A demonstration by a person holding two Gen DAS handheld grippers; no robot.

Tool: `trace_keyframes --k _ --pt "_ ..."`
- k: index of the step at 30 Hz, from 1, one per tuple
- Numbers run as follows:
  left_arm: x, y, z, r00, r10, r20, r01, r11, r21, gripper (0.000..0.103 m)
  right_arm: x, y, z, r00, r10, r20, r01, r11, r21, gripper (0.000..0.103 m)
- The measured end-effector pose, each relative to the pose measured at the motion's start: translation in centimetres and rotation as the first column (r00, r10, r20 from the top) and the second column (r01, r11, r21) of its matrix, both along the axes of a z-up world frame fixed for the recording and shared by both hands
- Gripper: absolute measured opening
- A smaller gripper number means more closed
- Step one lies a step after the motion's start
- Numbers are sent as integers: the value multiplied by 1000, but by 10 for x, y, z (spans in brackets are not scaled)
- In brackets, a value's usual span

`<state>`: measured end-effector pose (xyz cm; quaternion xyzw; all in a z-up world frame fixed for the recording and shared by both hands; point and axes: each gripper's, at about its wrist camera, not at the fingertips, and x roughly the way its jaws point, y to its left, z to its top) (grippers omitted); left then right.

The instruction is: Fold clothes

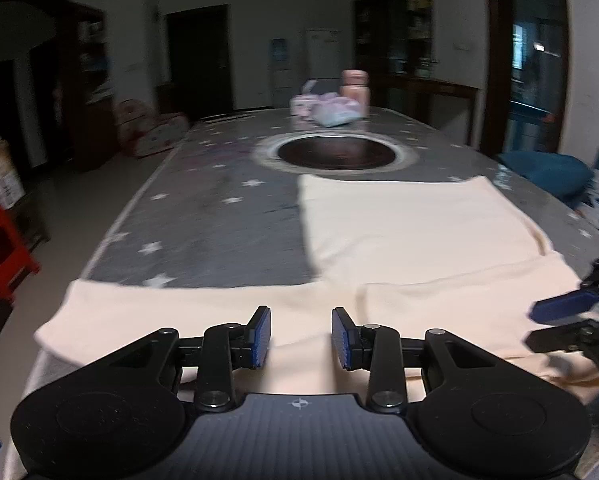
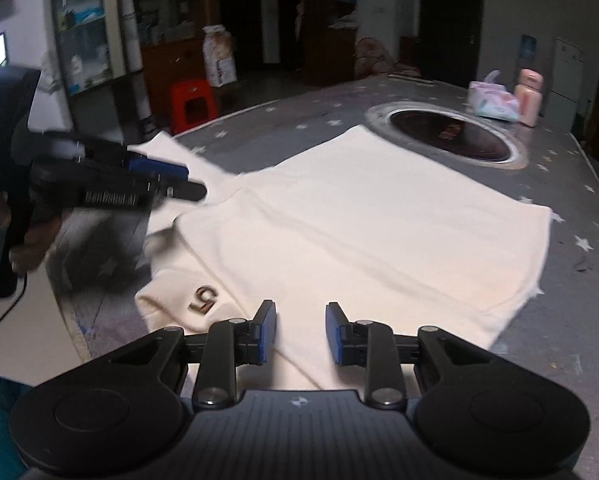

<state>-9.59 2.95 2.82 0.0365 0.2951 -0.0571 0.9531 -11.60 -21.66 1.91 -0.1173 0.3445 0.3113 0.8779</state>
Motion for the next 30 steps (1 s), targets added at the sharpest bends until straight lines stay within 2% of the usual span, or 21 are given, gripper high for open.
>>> trace_keyframes --k 3,6,9,12,16,21,23,25,30 --pt "0 21 2 995 96 11 -96 995 10 40 -1 1 4 1000 -1 19 0 1000 7 27" --pt "3 44 1 976 216 20 -217 975 39 42 3 1 0 1000 0 -7 0 1000 9 28" --pt "7 71 1 937 349 35 -350 935 49 47 2 0 1 1000 -2 -3 3 1000 16 29" --pt "14 100 -1 881 471 36 -473 880 52 50 2 -3 5 1000 -11 3 11 1000 25 34" --pt "22 129 -8 838 545 -4 -545 838 20 50 2 -5 6 1000 -20 2 20 999 30 36" --pt "22 145 -17 834 550 -52 -552 832 -57 45 1 -5 7 1000 -31 1 31 999 44 36" --pt "21 144 -17 840 540 -48 -542 837 -72 35 0 -5 8 999 -35 4 34 998 47 37" --pt "20 142 -16 849 527 -40 -529 845 -79 20 0 -5 9 999 -39 6 39 998 52 39" --pt "20 135 -9 867 498 -12 -497 862 -99 8 0 -8 11 998 -65 5 64 995 76 44"
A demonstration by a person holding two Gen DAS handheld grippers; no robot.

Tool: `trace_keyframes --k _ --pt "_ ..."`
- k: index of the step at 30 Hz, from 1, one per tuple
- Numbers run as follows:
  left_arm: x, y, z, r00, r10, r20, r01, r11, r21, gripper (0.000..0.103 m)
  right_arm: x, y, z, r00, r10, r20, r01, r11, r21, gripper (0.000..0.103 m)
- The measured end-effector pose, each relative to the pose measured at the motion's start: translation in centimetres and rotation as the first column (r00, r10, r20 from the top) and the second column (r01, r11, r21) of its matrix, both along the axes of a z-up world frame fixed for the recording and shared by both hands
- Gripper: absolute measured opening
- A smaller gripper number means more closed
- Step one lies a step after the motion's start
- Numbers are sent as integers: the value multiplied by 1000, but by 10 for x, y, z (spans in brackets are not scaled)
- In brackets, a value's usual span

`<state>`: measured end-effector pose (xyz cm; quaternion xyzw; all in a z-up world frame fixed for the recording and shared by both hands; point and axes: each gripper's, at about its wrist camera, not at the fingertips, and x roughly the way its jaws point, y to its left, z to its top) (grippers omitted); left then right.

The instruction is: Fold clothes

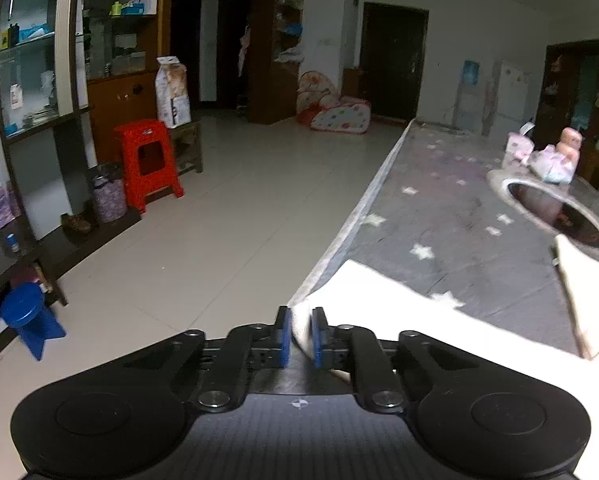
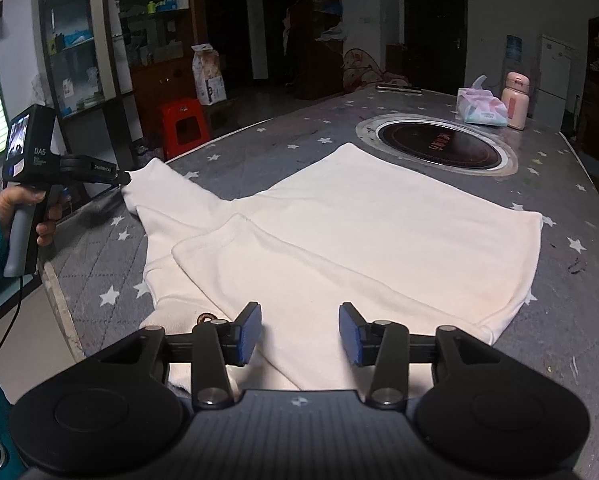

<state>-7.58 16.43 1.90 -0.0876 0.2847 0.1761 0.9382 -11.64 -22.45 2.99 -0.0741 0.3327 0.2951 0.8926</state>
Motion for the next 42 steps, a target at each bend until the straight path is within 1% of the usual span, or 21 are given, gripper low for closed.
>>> trace_keyframes --k 4,7,10,14,16,20,22,24,26,27,28,30,31,33,35,36,37,39,40,42 --pt "-4 -12 18 995 -75 64 78 996 -36 5 -1 -4 0 1000 -19 0 19 1000 12 44" --pt "-9 -24 36 982 -139 126 147 987 -61 5 -2 -9 1 999 -34 3 34 999 23 44" --pt "-14 -45 55 958 -223 183 239 968 -74 5 -2 -11 1 999 -42 5 42 999 28 44" --pt "-16 -80 75 903 -358 236 387 917 -91 5 -3 -15 2 999 -51 12 51 998 34 44" --pt "-17 -100 82 868 -428 253 461 883 -87 5 -3 -18 3 998 -59 12 59 997 44 44" --pt "-16 -140 89 778 -563 278 606 790 -97 5 -3 -25 6 997 -82 12 81 995 62 44" --pt "-15 -161 86 733 -620 281 664 741 -101 5 -3 -29 7 995 -98 15 97 993 63 44" --pt "-15 -181 81 682 -677 275 721 686 -99 5 -4 -33 8 993 -116 16 114 991 66 44" --pt "-15 -199 73 642 -718 269 759 644 -94 5 -3 -38 8 990 -137 14 136 988 68 44" --pt "-15 -206 68 620 -739 263 779 619 -97 5 -3 -41 8 989 -148 11 147 987 70 44" --pt "-16 -211 64 600 -759 253 796 596 -103 5 -3 -44 8 987 -160 9 159 985 69 44" --pt "-19 -221 56 571 -789 228 820 560 -114 6 -2 -49 7 984 -180 6 179 982 65 44" --pt "-20 -225 52 561 -799 214 827 550 -117 8 -2 -51 7 982 -188 6 188 980 63 44" --pt "-22 -229 45 551 -814 184 834 539 -117 11 -2 -55 7 979 -203 5 202 977 60 44" --pt "-25 -228 41 557 -814 162 830 547 -108 26 -1 -57 7 977 -214 2 214 975 61 44" --pt "-27 -227 40 562 -813 153 827 553 -102 42 -1 -58 7 976 -217 -1 217 974 63 44" --pt "-28 -225 39 569 -809 147 822 562 -90 55 0 -58 7 976 -218 -4 218 974 66 44" --pt "-31 -219 38 585 -798 142 810 585 -49 60 3 -58 8 977 -213 -12 213 974 74 44" --pt "-33 -215 37 593 -793 139 803 595 -30 67 4 -57 8 978 -208 -15 208 975 78 44" --pt "-36 -206 35 616 -777 131 784 621 3 76 6 -53 7 981 -191 -25 193 978 86 44"
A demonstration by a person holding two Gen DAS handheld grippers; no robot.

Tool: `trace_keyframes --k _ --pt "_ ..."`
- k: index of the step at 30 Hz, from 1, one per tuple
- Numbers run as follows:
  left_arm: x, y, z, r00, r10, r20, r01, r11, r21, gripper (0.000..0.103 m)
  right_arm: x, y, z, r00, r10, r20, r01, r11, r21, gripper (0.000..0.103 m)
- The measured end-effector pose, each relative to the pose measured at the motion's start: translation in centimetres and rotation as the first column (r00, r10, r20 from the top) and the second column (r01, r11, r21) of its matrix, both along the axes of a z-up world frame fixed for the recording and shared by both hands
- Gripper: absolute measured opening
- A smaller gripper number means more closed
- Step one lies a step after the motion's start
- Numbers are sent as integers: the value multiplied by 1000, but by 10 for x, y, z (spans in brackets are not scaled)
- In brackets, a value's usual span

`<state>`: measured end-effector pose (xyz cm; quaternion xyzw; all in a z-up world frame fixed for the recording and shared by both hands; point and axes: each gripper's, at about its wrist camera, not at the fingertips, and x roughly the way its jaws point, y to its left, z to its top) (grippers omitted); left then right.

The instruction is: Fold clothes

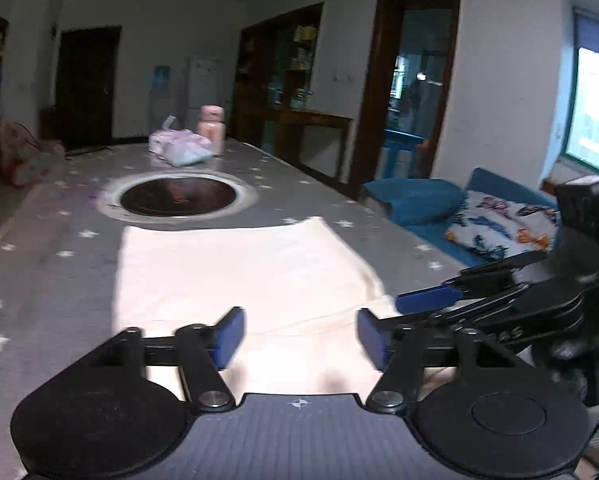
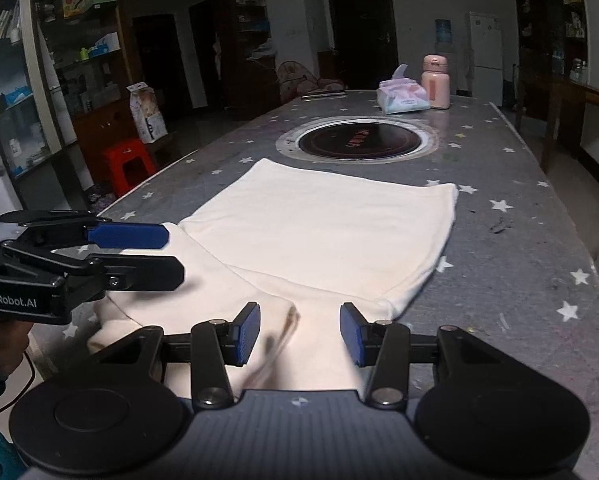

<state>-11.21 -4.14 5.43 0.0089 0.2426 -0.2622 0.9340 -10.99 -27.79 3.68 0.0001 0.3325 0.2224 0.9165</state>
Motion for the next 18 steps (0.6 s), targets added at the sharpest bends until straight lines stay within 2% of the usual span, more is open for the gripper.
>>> trace_keyframes --k 4,7,10,12,13,14,18 --pt "-4 22 -4 998 62 33 -64 997 50 87 10 10 -7 999 28 -24 -28 1000 -3 43" --pt "-6 37 -7 994 105 39 -107 992 59 93 18 16 -14 998 37 -54 -37 999 -5 42" --pt "-7 50 -9 987 151 45 -154 985 73 96 22 20 -19 996 44 -71 -46 999 -17 33" --pt "-7 57 -10 985 169 37 -171 982 78 96 22 23 -20 996 49 -74 -51 998 -28 20" --pt "-7 59 -12 984 176 31 -178 980 83 96 22 23 -20 996 48 -71 -51 998 -33 17" --pt "-7 62 -13 983 181 24 -182 979 89 96 21 24 -19 997 46 -67 -49 998 -37 9" --pt "-11 67 -20 987 157 -11 -155 982 109 95 16 22 -7 999 40 -29 -41 998 -38 6"
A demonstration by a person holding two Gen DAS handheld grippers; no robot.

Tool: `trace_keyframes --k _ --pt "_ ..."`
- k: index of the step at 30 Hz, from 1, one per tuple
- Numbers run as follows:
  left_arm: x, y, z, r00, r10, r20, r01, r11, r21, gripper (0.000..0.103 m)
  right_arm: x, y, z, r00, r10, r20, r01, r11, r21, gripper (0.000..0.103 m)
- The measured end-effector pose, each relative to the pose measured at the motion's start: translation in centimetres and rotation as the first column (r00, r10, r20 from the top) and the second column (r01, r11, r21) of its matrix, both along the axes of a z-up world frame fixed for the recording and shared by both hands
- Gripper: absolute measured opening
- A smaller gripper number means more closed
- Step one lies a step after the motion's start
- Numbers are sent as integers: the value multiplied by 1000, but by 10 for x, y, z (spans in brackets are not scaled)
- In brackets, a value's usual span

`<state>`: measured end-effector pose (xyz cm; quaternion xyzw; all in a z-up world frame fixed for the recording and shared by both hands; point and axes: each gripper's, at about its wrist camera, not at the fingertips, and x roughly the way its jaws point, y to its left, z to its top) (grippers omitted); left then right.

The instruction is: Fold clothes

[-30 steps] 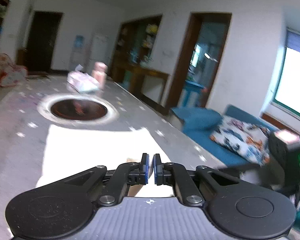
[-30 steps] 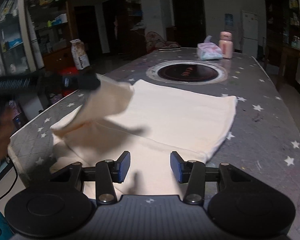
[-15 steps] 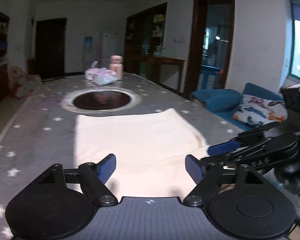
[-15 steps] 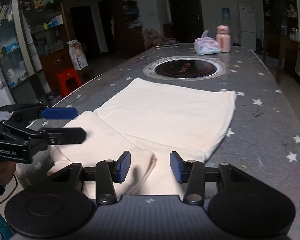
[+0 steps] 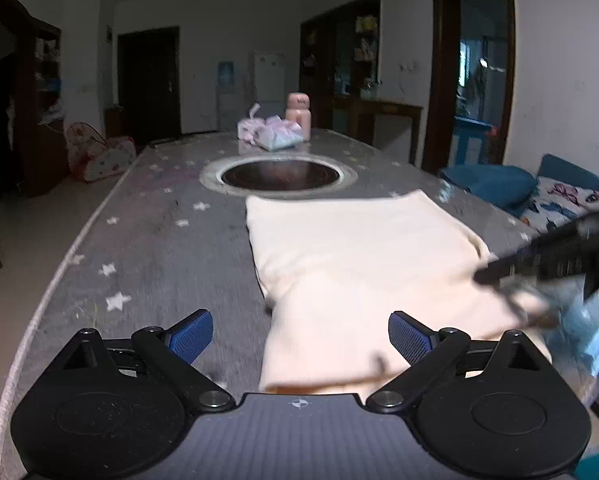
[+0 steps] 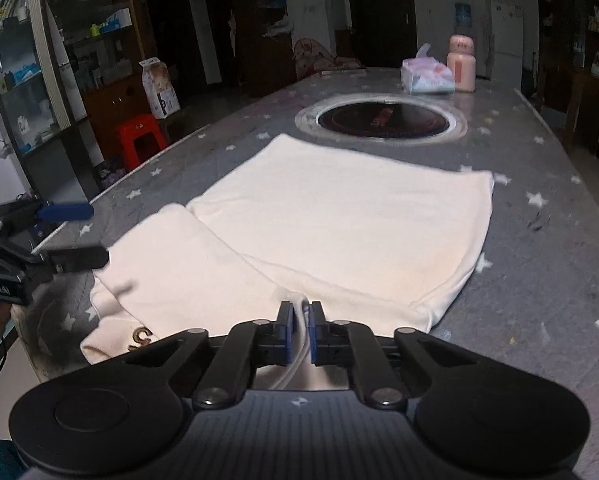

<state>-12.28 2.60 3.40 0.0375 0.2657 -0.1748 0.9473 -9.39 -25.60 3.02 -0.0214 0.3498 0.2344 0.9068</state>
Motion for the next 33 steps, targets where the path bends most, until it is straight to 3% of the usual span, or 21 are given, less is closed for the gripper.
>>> trace_keyframes --k 4,7,12,18,27,33 --pt "-2 3 -9 999 -19 -27 19 1000 22 83 -4 -3 15 999 -16 41 16 1000 -4 6" --pt "-1 5 -13 999 -23 -46 24 1000 19 65 -3 -5 18 999 -32 39 33 999 -14 6" --pt "0 3 -16 998 -41 -45 43 998 36 56 -4 -3 21 999 -18 47 19 1000 -11 6" --pt "-3 1 -18 997 -64 -36 66 996 57 54 -7 -1 37 996 -7 91 8 1000 -8 6" --pt "-7 -1 -17 995 -94 -15 95 993 75 10 -18 -3 59 989 -17 145 15 1000 14 6" --pt "-10 5 -13 997 -80 -10 80 995 67 6 -21 -4 62 988 -25 153 23 1000 17 6"
